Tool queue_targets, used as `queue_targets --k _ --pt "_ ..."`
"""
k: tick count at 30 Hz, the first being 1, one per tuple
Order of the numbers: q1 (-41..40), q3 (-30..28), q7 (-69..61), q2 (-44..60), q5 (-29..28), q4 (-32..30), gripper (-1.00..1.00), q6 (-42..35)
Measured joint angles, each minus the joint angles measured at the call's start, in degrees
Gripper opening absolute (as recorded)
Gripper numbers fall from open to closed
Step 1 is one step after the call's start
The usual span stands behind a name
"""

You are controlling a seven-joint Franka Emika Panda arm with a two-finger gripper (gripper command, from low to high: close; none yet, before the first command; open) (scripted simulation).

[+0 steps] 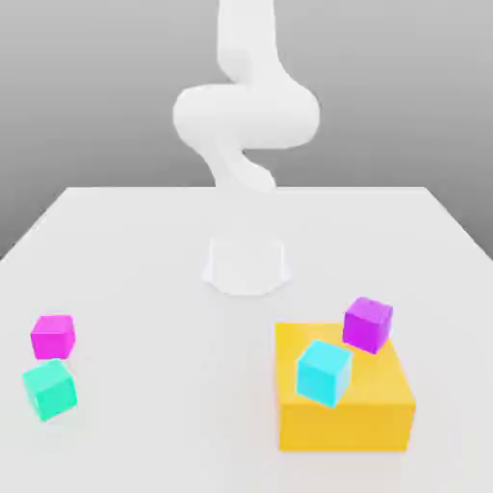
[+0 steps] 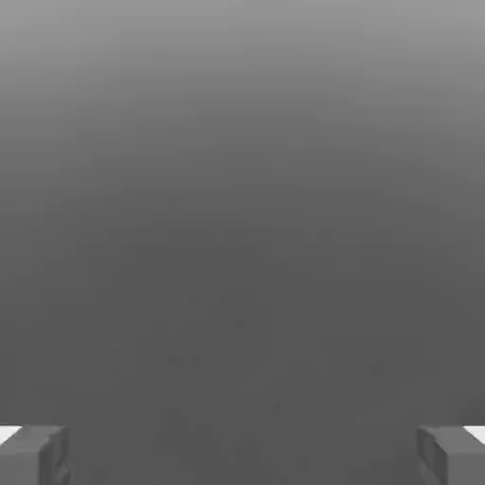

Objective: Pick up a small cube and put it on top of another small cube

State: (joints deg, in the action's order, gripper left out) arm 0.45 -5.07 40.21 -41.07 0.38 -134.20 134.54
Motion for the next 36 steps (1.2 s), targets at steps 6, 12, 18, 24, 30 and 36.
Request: queue_targets --k 6,12,18,24,30,36 --pt "0.48 -12.42 -14.41 11.58 1.75 -5.94 0.00 6.81" --pt "0.19 -24.06 -29.34 22.96 4.66 -11.72 0.00 13.42" --pt "-2.10 -33.35 -45.38 34.88 9.16 -17.44 0.00 19.91" --pt "-10.80 -36.27 -59.45 45.94 12.09 -22.68 0.00 26.36" --pt "-17.89 -27.08 -69.70 53.39 24.01 -21.17 0.00 30.73" --pt "-27.99 -14.34 -78.76 60.32 35.98 -19.04 -1.00 35.10"
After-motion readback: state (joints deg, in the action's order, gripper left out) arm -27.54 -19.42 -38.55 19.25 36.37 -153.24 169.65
